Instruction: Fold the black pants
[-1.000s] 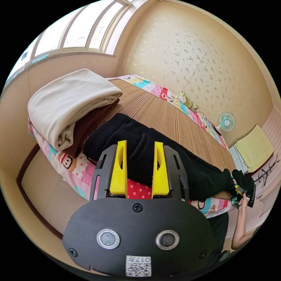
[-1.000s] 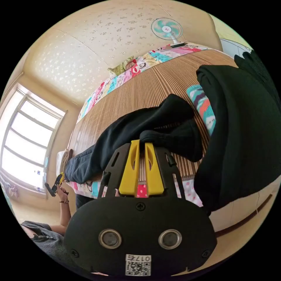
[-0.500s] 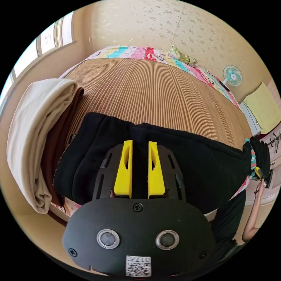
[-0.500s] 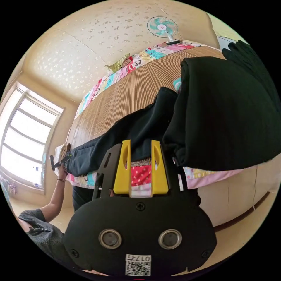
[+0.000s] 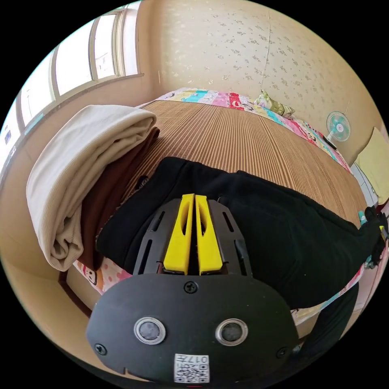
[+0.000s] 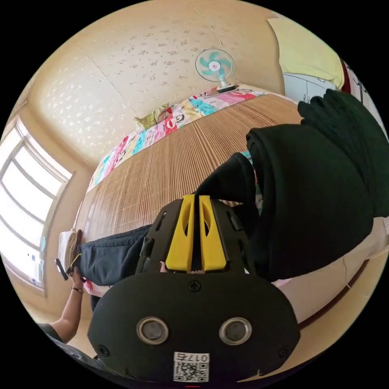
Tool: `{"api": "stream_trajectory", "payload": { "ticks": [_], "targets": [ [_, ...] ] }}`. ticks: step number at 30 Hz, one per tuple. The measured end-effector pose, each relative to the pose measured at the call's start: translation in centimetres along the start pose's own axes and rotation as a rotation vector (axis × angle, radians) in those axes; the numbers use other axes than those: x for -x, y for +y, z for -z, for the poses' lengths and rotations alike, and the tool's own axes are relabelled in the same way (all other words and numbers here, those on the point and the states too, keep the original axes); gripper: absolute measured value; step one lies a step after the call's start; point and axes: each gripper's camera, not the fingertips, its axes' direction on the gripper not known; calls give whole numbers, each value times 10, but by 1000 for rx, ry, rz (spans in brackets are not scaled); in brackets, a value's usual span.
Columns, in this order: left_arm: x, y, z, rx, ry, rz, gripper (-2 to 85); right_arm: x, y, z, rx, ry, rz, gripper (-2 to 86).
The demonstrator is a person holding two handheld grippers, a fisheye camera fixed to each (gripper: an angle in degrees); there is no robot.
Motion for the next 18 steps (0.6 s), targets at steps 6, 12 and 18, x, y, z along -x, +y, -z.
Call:
{"api": "stream_trajectory", "payload": {
  "ticks": [6, 12, 18],
  "targets": [
    [31, 10, -6, -35, 157, 174, -4, -15, 21, 6, 160, 55, -24, 36],
    [38, 3, 18, -72, 361, 211, 121, -28, 61, 12, 212, -112, -4, 67],
    [-50, -33, 26, -39, 399, -162, 147, 49, 76, 33, 29, -82, 191, 98]
  ]
}}
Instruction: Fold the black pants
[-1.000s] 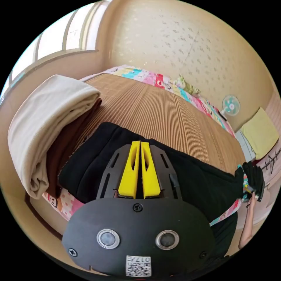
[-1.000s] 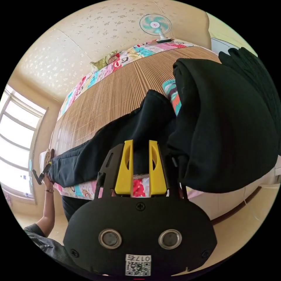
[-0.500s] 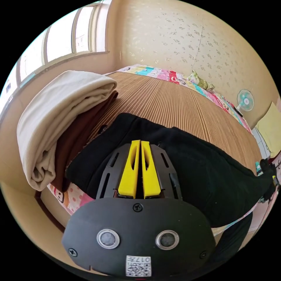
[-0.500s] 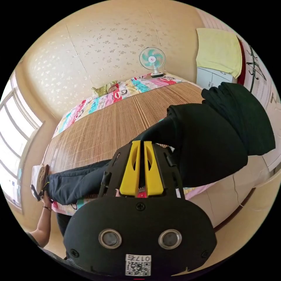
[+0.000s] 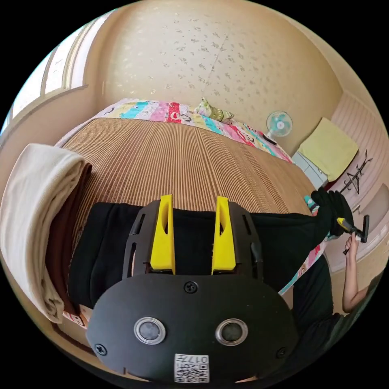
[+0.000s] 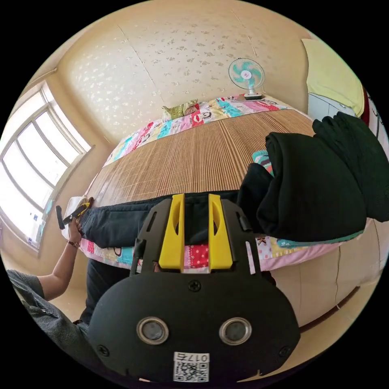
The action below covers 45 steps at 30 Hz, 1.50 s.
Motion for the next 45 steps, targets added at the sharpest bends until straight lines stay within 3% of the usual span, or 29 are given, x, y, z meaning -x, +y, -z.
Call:
{"api": "stream_trajectory", "payload": {
  "ticks": [2, 5, 10, 13, 19, 21, 24, 28, 32, 34, 36, 39, 43, 45],
  "targets": [
    [-33, -14, -40, 140, -30, -170, 155, 14, -14, -28, 80, -82, 49, 107],
    [-47, -10, -107, 392, -66, -245, 155, 36, -32, -89, 223, -225, 135, 120],
    [-58, 4, -83, 291, -123, -265, 70, 76, -29, -193, 434, -58, 235, 111],
    [-60, 24, -48, 149, -74, -229, 52, 96, -29, -186, 385, 49, 293, 53],
    [-32, 36, 22, -131, 28, -2, 51, 108, -42, -141, 166, -15, 282, 47],
    [-25, 27, 8, -77, 14, 24, 52, 106, -50, -160, 209, 7, 269, 56],
    [-19, 17, -41, 121, -1, 26, 63, 84, -58, -219, 437, 29, 178, 80],
    [-31, 41, 3, -73, -110, -19, 79, 52, -47, -164, 241, -109, 112, 119],
    [-19, 77, 19, -140, -245, 3, 63, 10, -17, -100, 25, 47, -7, 125],
    [2, 78, -3, -10, -154, 33, 58, -29, 0, -68, -79, 151, -140, 118],
    [20, 77, -3, -4, -75, 72, 47, -64, 9, -60, -98, 187, -273, 98],
    [47, 81, 4, -42, 33, 142, 23, -100, 13, -69, -58, 69, -334, 60],
    [69, 82, 13, -58, 131, 184, 6, -121, 5, -99, 9, 48, -420, 120],
    [74, 81, 16, -58, 148, 192, 2, -130, -1, -110, 19, -30, -456, 98]
  ]
}}
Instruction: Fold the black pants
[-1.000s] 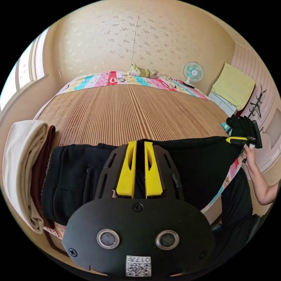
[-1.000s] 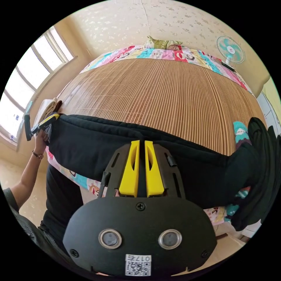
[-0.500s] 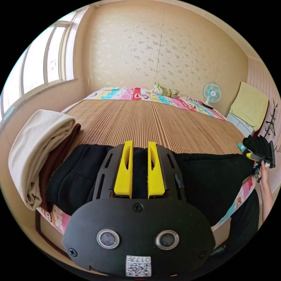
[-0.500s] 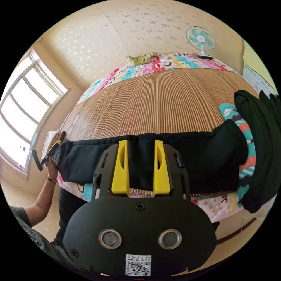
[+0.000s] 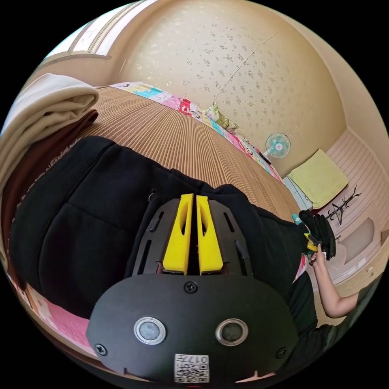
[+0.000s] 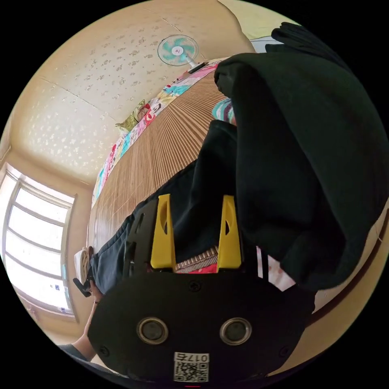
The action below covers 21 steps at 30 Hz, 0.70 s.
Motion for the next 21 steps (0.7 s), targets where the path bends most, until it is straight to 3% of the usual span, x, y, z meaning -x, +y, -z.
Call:
{"api": "stream_trajectory", "payload": {
  "ticks": [3, 5, 8, 14, 19, 21],
  "targets": [
    [2, -3, 7, -2, 4, 1, -1, 1, -16, 8, 26, 11, -30, 43],
    [4, -7, 12, -2, 10, 3, -3, 19, -13, 40, -74, 30, 61, 35],
    [7, -10, 19, -7, 22, 7, -4, 42, 6, 73, -164, 215, 141, 26],
    [10, -19, 34, -8, 33, 13, -4, -55, 5, 27, 95, 55, -61, 11],
    [-2, -33, 47, 40, -46, 28, -2, -62, 60, 79, -177, -100, 49, 6],
    [-14, -34, 65, 49, -106, 39, 5, -70, 72, 85, -186, -134, 46, 5]
  ]
}}
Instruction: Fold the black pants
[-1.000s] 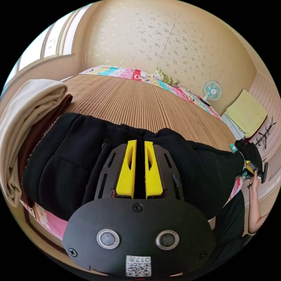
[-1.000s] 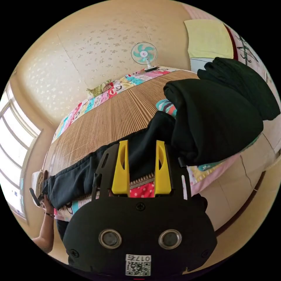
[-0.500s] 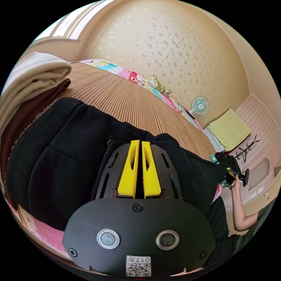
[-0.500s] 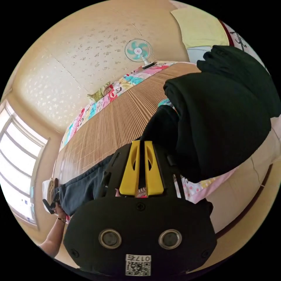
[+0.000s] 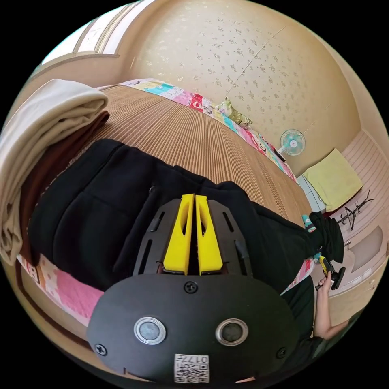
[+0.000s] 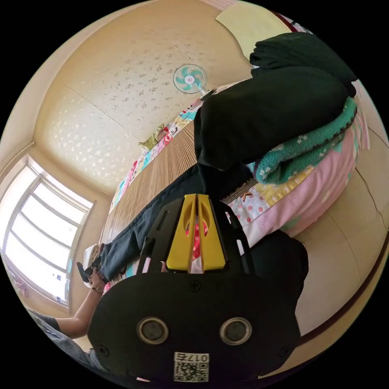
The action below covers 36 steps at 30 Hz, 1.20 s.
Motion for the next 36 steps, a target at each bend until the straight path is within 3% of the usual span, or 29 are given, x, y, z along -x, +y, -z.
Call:
{"api": "stream_trajectory", "payload": {
  "ticks": [5, 8, 11, 13, 17, 22, 25, 29, 31, 36],
  "targets": [
    [3, 76, 113, -343, -75, 250, 118, -30, -1, 3, 61, -47, -93, 4],
    [19, 114, 155, -445, -178, 406, 181, -33, 5, 15, -65, -83, -123, 3],
    [54, 114, 152, -373, -81, 502, 197, -22, 6, 9, -96, -139, -99, 3],
    [82, 102, 137, -273, -34, 582, 199, -8, 0, -12, -3, -183, -66, 4],
    [112, 74, 134, -179, -3, 698, 140, 12, 0, -31, 73, -244, -24, 3],
    [98, 42, 174, -109, -49, 502, 38, 18, 6, -36, 104, -259, -16, 3],
    [120, 57, 203, -264, 285, 388, 15, 12, 5, -41, 118, -251, -42, 3],
    [153, 95, 199, -209, 86, 610, 38, 12, 6, -51, 131, -289, -57, 3],
    [162, 118, 196, -274, 151, 724, 60, 20, 6, -61, 159, -300, -42, 3],
    [144, 116, 215, -387, 87, 700, 209, 44, 6, -75, 218, -330, 26, 3]
  ]
}}
